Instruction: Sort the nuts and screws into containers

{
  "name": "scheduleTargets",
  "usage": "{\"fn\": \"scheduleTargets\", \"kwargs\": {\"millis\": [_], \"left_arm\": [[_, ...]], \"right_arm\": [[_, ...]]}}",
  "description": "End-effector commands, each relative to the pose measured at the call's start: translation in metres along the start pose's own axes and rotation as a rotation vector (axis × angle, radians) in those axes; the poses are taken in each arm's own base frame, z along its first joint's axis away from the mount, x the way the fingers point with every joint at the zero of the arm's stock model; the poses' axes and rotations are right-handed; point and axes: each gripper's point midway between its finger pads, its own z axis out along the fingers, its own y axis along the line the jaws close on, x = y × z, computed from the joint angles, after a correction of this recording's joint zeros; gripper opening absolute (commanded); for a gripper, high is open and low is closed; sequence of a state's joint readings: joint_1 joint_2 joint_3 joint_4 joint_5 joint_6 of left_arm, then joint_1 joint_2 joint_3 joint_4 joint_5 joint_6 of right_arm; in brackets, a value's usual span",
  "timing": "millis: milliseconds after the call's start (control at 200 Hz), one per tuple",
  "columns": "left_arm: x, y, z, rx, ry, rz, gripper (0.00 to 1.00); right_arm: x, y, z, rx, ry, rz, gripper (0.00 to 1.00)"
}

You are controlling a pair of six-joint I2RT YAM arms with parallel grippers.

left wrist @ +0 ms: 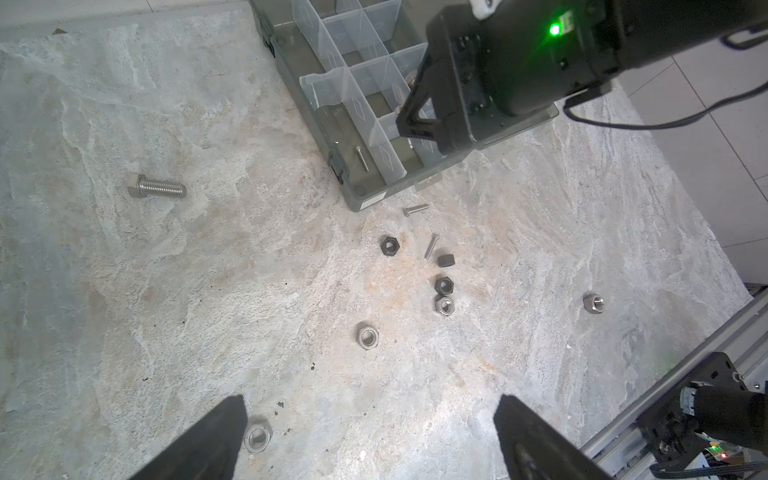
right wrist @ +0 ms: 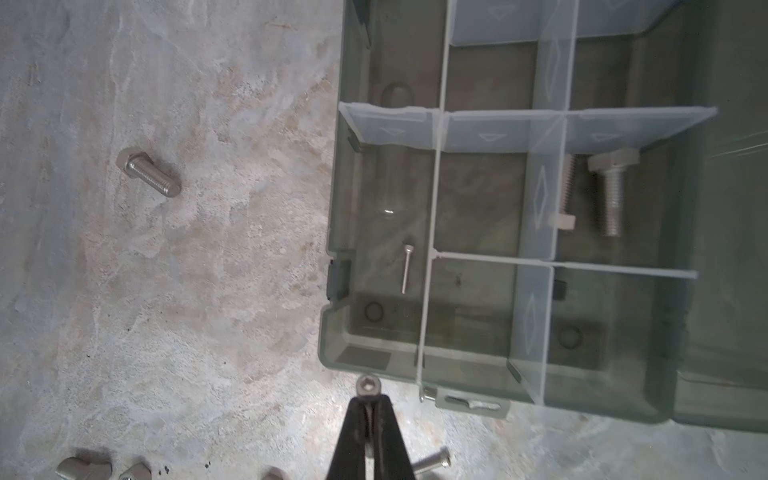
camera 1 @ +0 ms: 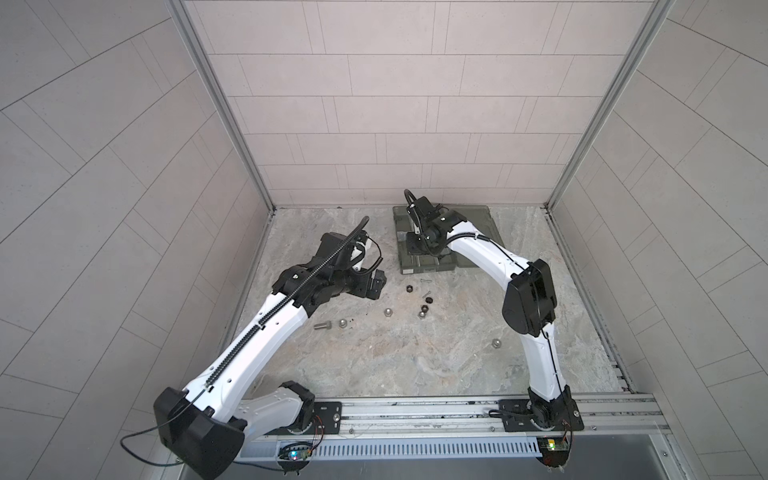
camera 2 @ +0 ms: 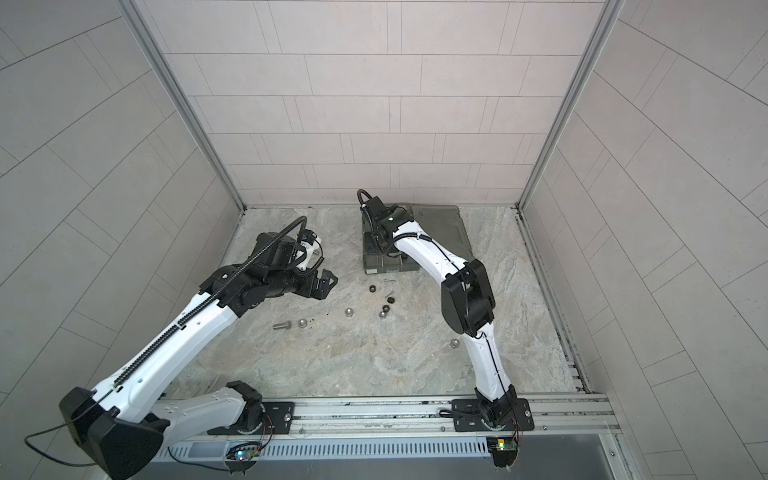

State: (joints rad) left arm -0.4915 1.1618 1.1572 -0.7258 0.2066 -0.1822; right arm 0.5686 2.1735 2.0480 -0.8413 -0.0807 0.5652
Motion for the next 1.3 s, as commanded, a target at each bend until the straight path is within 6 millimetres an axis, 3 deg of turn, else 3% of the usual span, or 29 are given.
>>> {"fn": "scheduleTargets", "kwargs": {"millis": [0,195,345,460,645,906,1066,1296], "left_arm": [[-0.004,-0.003,-0.001,0.006,0.005,0.018,1.0],[-0.005,-0.001,0.003,-0.005,0.021,0.029,1.0],[-0.004,0.001,0.007,-0.014,0.033,0.034,1.0],[-0.005,0.001,0.008,-0.014,0.037,0.033,1.0],[-0.003,-0.001,0.007,-0.001,0.03,0.02,1.0],[0.003,-0.006,0.006,0.034,0.027,-0.012,1.0],[0.002,-0.011,0.004,0.058,0.011,-0.027,1.0],[0.007,-0.013,0.002,0.072,0.013,-0.033,1.0]], "right_arm": [[0.007,0.005,0.018,0.002,0.054,-0.016,0.03],[-0.002,0.011,0.042,-0.007,0.052,-0.03,0.07],[-0.002,0.011,0.051,-0.009,0.063,-0.037,0.27],[-0.004,0.009,0.043,0.004,0.052,-0.066,0.31],[0.0,0.0,0.009,0.024,0.035,-0.123,0.29],[0.042,-0.036,-0.021,0.103,0.076,-0.169,0.27],[0.07,-0.058,-0.013,0.146,0.138,-0.184,0.28],[0.093,-0.059,0.01,0.114,0.22,-0.253,0.3]]}}
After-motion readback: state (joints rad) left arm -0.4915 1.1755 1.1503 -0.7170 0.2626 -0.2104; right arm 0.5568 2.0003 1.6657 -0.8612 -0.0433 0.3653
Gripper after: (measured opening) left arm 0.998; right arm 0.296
